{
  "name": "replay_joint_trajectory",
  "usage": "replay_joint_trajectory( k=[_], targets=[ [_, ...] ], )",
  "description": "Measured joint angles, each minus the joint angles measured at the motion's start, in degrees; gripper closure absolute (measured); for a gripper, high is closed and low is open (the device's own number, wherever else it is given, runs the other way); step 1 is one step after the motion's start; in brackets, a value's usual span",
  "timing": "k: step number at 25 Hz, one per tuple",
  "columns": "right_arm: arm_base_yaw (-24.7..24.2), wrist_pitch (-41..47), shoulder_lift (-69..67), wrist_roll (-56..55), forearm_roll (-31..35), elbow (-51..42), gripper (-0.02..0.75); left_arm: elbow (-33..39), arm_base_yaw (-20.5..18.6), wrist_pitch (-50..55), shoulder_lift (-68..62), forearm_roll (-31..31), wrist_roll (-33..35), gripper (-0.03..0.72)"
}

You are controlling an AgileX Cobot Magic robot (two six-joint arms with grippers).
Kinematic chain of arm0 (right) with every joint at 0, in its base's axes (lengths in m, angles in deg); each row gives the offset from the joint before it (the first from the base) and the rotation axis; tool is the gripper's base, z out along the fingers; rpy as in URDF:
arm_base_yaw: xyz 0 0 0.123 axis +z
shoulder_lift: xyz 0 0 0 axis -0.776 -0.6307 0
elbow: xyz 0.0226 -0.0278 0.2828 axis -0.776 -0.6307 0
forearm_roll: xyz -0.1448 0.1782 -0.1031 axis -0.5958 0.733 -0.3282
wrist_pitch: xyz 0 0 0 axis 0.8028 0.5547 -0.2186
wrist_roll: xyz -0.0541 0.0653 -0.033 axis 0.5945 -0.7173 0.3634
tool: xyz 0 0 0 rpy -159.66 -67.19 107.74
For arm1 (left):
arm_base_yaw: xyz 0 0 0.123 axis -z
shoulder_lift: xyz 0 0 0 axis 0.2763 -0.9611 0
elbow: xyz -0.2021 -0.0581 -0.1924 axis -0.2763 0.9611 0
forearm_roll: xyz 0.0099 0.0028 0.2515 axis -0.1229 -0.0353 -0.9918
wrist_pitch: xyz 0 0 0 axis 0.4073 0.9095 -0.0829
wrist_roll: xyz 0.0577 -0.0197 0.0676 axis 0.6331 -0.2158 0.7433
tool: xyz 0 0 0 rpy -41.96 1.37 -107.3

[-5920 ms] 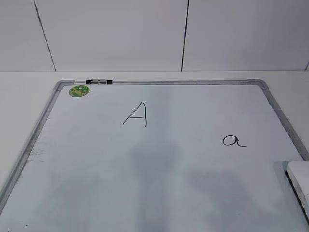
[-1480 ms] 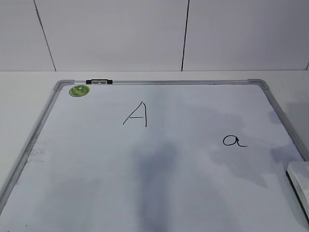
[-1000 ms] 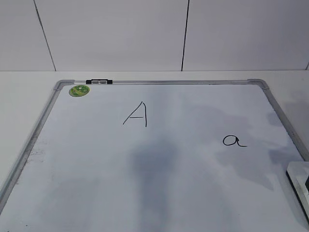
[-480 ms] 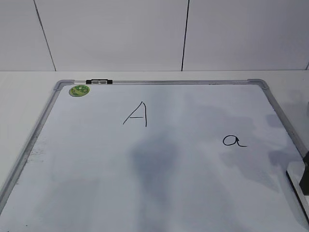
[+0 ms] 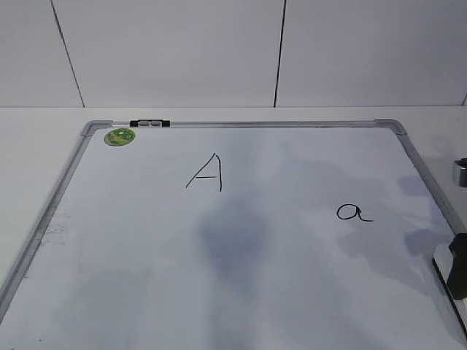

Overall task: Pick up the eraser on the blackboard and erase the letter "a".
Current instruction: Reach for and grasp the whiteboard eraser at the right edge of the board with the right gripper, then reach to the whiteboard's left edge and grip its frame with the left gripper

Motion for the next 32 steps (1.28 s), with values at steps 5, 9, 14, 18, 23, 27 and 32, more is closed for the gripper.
replay_joint_trajectory(
  k=[5,9,14,18,23,27,32],
  targets=[
    [0.0,-0.45,0.02,-0.12,0.0,0.0,0.111,0.0,0.0,0.0,0.0,0.0,0.0,0.317],
    [0.0,-0.57,-0.43,-0.21,0.0,0.0,0.111,0.0,0.0,0.0,0.0,0.0,0.0,0.317],
    [0.0,-0.57,-2.08,-0.21,0.0,0.0,0.111,0.0,0.0,0.0,0.0,0.0,0.0,0.317],
    [0.0,-0.57,-2.17,-0.21,0.0,0.0,0.111,0.0,0.0,0.0,0.0,0.04,0.0,0.317],
    [0.0,-0.57,-3.02,-0.44,-0.13,0.02,0.139,0.0,0.0,0.0,0.0,0.04,0.0,0.317],
    [0.0,-0.57,-3.02,-0.64,-0.13,0.12,0.167,0.0,0.0,0.0,0.0,0.04,0.0,0.317],
    [0.0,-0.57,-3.02,-0.77,0.19,0.12,0.175,0.0,0.0,0.0,0.0,0.04,0.0,0.317]
  ],
)
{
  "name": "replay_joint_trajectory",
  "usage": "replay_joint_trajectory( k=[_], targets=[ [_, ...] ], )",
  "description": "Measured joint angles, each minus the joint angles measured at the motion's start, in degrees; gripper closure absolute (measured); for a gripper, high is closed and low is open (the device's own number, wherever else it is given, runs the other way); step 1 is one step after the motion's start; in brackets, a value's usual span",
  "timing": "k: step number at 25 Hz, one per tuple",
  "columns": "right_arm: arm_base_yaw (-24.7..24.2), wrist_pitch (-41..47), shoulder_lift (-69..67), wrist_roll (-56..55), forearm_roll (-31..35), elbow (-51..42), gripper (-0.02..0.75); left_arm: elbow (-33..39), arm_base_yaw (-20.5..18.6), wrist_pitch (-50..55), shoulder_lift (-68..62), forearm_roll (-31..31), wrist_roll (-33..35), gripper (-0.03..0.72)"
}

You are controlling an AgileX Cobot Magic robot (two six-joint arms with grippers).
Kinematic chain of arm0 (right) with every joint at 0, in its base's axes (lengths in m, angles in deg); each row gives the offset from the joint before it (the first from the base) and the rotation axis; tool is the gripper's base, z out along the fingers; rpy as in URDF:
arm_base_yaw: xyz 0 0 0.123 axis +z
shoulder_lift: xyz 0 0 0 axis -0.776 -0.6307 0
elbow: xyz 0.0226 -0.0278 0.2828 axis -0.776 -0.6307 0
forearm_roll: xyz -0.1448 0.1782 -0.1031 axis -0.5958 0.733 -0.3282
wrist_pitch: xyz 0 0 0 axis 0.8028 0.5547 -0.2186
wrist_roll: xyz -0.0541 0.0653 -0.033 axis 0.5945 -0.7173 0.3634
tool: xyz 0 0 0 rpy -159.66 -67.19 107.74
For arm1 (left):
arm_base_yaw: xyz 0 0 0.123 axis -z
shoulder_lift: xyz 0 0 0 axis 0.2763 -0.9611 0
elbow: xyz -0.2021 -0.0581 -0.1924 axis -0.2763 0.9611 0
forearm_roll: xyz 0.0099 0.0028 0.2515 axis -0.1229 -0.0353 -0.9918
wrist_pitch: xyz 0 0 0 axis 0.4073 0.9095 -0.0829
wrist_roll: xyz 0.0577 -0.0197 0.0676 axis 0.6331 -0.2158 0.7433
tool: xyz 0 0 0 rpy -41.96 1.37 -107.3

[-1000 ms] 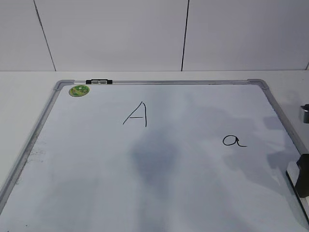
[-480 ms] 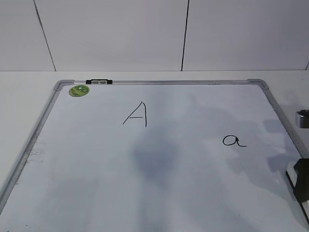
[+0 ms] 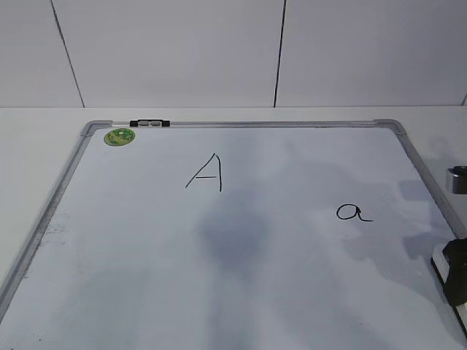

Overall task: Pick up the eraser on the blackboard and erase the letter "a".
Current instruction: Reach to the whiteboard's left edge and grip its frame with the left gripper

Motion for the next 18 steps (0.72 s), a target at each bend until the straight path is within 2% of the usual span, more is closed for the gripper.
replay_joint_trajectory(
  k=[12,18],
  targets=[
    [0.0,-0.33,0.0,-0.02,0.07,0.0,0.176,0.0,0.0,0.0,0.0,0.0,0.0,0.317],
    [0.1,-3.38,0.0,-0.02,0.78,0.0,0.176,0.0,0.0,0.0,0.0,0.0,0.0,0.317]
  ],
)
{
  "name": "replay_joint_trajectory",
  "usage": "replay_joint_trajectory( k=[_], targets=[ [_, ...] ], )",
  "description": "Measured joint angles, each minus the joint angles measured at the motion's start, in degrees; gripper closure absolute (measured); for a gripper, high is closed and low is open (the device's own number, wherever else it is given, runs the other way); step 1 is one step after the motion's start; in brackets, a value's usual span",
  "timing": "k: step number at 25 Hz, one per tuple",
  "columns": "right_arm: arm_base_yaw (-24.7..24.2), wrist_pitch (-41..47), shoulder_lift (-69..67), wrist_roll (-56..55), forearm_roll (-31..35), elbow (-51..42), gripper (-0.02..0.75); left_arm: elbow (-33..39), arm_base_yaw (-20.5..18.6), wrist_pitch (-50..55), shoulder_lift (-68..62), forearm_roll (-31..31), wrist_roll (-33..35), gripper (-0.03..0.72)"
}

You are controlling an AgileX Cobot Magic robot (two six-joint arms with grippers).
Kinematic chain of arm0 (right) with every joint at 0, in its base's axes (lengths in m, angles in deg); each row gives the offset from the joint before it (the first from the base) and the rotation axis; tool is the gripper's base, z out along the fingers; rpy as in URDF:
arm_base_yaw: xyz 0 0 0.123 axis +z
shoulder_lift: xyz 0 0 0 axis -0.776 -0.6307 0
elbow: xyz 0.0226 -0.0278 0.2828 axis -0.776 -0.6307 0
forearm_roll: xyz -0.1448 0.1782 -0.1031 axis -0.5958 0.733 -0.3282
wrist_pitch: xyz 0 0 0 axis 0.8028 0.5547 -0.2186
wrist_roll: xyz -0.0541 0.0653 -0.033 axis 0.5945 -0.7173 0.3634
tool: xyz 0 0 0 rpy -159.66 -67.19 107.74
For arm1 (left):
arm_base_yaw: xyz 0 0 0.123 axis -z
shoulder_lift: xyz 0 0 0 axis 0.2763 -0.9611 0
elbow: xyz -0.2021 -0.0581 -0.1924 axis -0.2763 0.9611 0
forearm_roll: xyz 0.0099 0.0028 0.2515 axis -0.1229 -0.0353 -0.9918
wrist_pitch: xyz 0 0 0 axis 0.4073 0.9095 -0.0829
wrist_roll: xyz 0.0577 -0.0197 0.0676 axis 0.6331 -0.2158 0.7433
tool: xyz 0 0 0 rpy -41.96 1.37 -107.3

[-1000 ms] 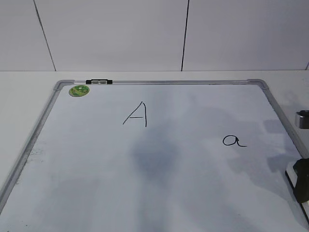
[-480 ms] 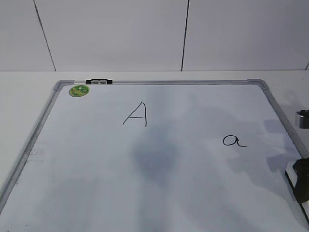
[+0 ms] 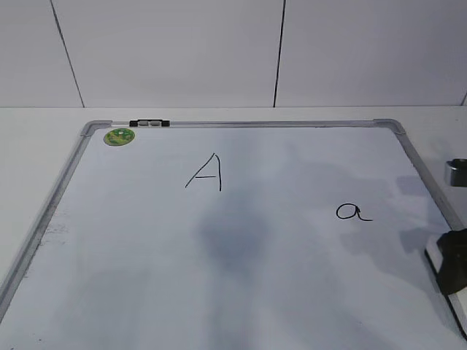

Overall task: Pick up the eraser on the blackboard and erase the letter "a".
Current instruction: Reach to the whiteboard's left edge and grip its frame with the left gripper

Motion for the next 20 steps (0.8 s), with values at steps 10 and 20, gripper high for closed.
replay_joint_trajectory(
  k=[10,20],
  targets=[
    [0.0,-1.68,4.1,0.0,1.41,0.0,0.176,0.0,0.0,0.0,0.0,0.09,0.0,0.317],
    [0.0,8.79,14.5,0.0,3.64,0.0,0.176,0.0,0.0,0.0,0.0,0.09,0.0,0.317]
  ],
)
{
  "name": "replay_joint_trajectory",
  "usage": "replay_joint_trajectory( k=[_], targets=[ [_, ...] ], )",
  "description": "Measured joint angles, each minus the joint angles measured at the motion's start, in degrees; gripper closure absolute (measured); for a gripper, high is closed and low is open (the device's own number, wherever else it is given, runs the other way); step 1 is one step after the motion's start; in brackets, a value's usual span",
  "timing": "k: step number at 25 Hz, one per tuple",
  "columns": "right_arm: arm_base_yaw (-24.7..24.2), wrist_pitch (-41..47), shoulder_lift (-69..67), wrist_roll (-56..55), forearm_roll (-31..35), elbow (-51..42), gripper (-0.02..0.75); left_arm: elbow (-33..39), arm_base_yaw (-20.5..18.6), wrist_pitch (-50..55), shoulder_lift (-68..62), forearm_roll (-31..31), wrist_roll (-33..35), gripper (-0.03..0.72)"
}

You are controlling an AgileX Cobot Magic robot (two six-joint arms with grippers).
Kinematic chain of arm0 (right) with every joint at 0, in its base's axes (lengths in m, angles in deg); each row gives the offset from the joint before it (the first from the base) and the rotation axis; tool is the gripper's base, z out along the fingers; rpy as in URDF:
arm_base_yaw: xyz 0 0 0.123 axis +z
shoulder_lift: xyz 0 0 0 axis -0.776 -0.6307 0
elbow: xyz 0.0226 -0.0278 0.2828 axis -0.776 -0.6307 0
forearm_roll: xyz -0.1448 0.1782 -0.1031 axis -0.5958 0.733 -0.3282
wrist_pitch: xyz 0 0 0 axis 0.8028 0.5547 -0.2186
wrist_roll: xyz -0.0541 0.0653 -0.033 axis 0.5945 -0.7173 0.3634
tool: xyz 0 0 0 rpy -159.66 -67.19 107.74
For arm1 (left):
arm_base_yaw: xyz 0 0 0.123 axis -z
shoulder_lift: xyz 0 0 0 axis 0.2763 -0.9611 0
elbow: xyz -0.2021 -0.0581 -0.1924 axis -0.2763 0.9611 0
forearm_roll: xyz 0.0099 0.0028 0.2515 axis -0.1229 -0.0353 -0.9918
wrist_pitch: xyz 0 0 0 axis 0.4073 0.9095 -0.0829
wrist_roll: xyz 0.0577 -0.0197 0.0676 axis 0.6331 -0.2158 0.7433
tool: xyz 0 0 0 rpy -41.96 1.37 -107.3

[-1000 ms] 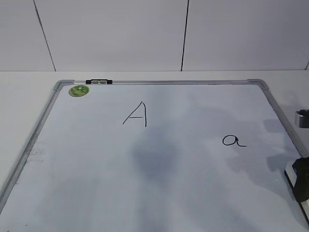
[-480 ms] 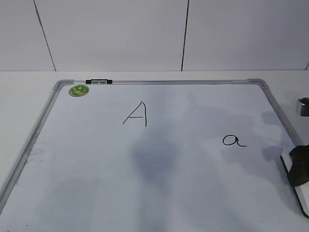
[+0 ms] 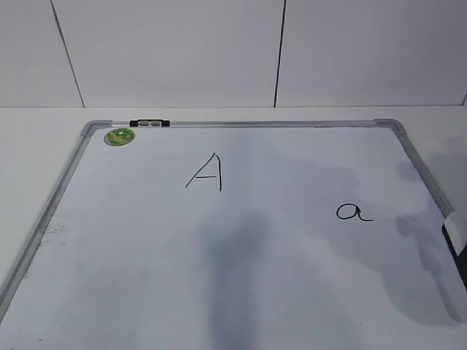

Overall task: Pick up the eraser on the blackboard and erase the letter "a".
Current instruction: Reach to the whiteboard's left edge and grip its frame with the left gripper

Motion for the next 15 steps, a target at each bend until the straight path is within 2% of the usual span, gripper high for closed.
replay_joint_trajectory(
  k=[15],
  targets=[
    [0.0,3.99,8.2,0.1,2.26,0.0,0.176,0.0,0.0,0.0,0.0,0.0,0.0,0.317]
  ],
)
